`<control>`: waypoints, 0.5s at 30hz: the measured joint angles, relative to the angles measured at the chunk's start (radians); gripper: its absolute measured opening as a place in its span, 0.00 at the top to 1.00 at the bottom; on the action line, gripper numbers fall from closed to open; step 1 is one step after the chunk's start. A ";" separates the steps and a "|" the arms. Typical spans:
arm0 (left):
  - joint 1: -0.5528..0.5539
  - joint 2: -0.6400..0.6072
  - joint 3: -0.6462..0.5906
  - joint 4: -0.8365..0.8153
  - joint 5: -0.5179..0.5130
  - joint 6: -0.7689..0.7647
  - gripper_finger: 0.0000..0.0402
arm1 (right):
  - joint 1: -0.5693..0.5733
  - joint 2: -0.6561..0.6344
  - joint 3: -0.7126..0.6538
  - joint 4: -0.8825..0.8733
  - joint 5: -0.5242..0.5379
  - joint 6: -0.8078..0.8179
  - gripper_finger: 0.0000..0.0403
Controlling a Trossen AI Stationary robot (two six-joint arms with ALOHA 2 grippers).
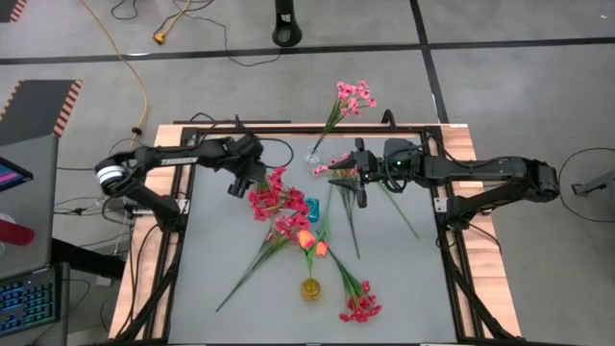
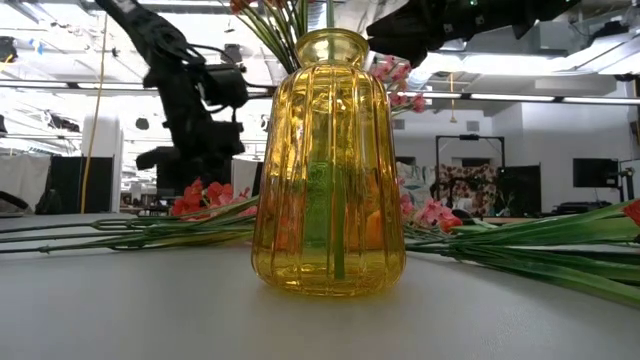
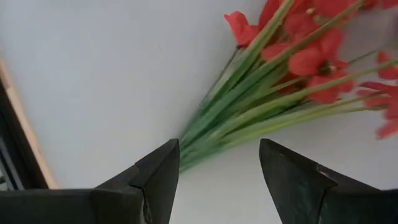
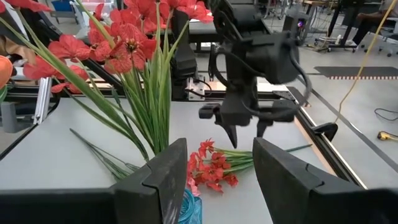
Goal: Sort flowers into vase by color
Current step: Put the top red flowers into the blue vase
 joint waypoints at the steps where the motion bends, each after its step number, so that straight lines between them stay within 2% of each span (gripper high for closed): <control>1: 0.000 0.021 0.013 -0.001 -0.011 0.022 0.48 | 0.000 0.000 0.000 0.000 0.000 0.000 0.48; 6: 0.000 0.127 0.081 -0.044 -0.078 0.099 0.48 | 0.001 0.000 0.000 -0.009 0.000 0.000 0.48; 15: -0.022 0.262 0.170 -0.064 -0.087 0.098 0.48 | 0.001 0.000 0.000 -0.093 0.000 0.001 0.48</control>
